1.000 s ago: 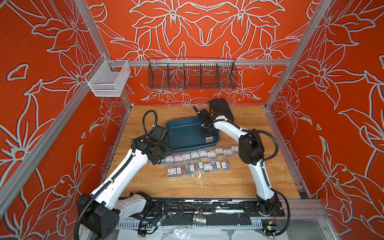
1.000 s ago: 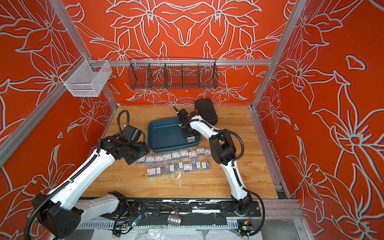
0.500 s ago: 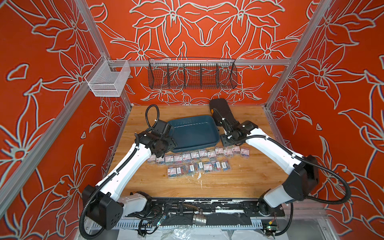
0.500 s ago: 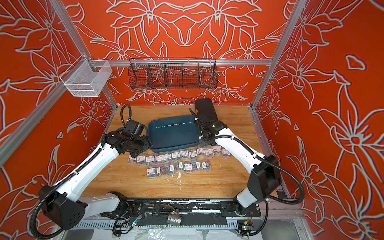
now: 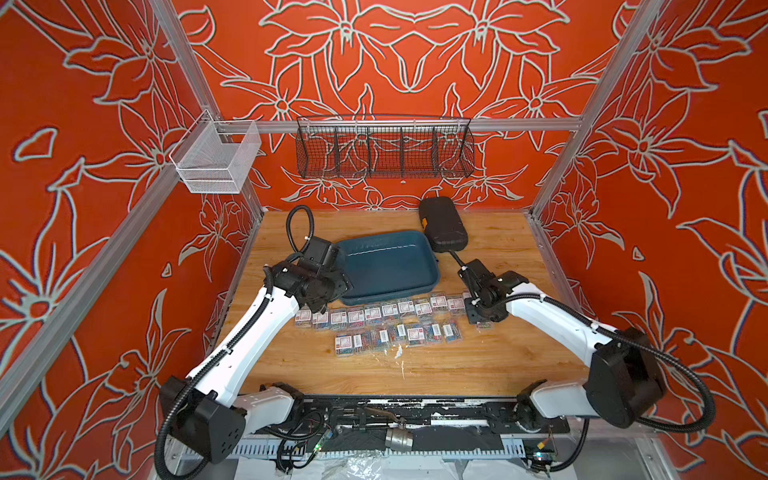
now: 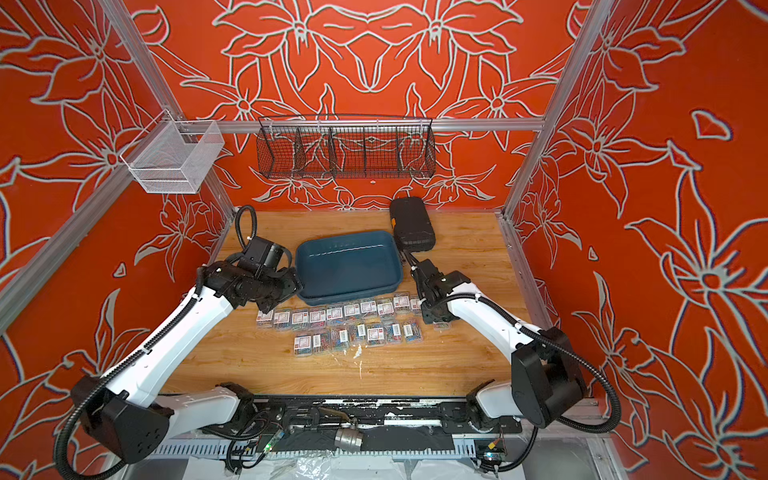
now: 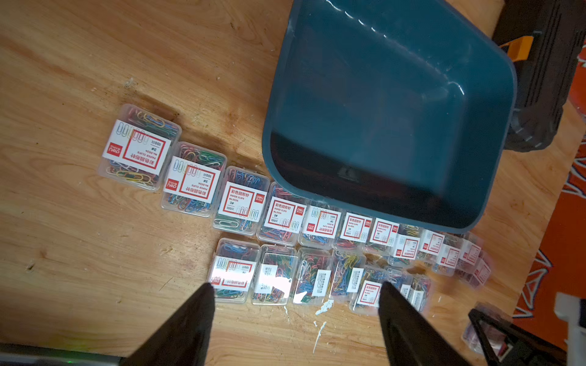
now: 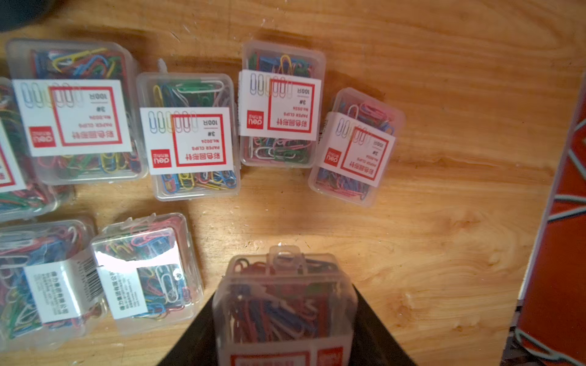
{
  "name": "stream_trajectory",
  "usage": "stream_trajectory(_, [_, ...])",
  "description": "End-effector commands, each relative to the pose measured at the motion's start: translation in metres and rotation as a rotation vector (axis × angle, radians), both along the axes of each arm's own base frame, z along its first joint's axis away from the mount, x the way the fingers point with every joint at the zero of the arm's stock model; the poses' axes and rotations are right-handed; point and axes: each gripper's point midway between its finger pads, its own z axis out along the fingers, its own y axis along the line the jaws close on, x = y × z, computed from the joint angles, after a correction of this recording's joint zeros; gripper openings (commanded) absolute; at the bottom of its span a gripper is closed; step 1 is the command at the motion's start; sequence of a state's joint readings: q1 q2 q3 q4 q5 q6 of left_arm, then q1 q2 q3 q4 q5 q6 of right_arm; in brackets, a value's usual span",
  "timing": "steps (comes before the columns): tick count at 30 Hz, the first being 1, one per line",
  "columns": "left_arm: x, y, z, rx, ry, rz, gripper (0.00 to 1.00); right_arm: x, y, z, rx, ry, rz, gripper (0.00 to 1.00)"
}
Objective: Take the paper clips out of the storage box
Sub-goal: Place the boxed paper clips at the center of the board.
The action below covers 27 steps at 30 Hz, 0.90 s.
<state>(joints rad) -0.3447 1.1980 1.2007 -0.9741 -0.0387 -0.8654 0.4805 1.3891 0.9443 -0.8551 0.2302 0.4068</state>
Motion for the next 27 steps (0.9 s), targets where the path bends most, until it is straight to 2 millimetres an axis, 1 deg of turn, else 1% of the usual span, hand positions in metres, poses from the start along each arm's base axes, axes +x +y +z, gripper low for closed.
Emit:
stream_trajectory(1, [-0.015, 0.010, 0.000, -0.004, 0.014, 0.036, 0.79, 0.002, 0.000, -0.015, 0.019, -0.002, -0.056, 0.40])
stream_trajectory(4, [-0.018, 0.012, 0.000, -0.012, 0.007, 0.049, 0.79, 0.004, 0.000, -0.026, 0.015, 0.020, -0.073, 0.40])
stream_trajectory(9, [-0.021, 0.014, -0.002, -0.012, 0.006, 0.061, 0.79, 0.006, 0.007, -0.041, 0.035, 0.062, -0.072, 0.39])
stream_trajectory(14, [-0.020, 0.014, -0.003, -0.016, 0.007, 0.068, 0.79, 0.006, 0.009, -0.048, 0.037, 0.080, -0.081, 0.40])
stream_trajectory(17, [-0.020, 0.014, -0.004, -0.014, 0.011, 0.067, 0.80, 0.006, 0.010, -0.050, 0.040, 0.084, -0.080, 0.44])
stream_trajectory(24, [-0.019, 0.014, -0.007, -0.012, 0.021, 0.063, 0.80, 0.002, 0.016, -0.052, 0.081, 0.094, -0.074, 0.60])
stream_trajectory(27, [-0.018, 0.013, -0.009, -0.013, 0.024, 0.060, 0.79, 0.001, 0.019, -0.055, 0.097, 0.107, -0.076, 0.61])
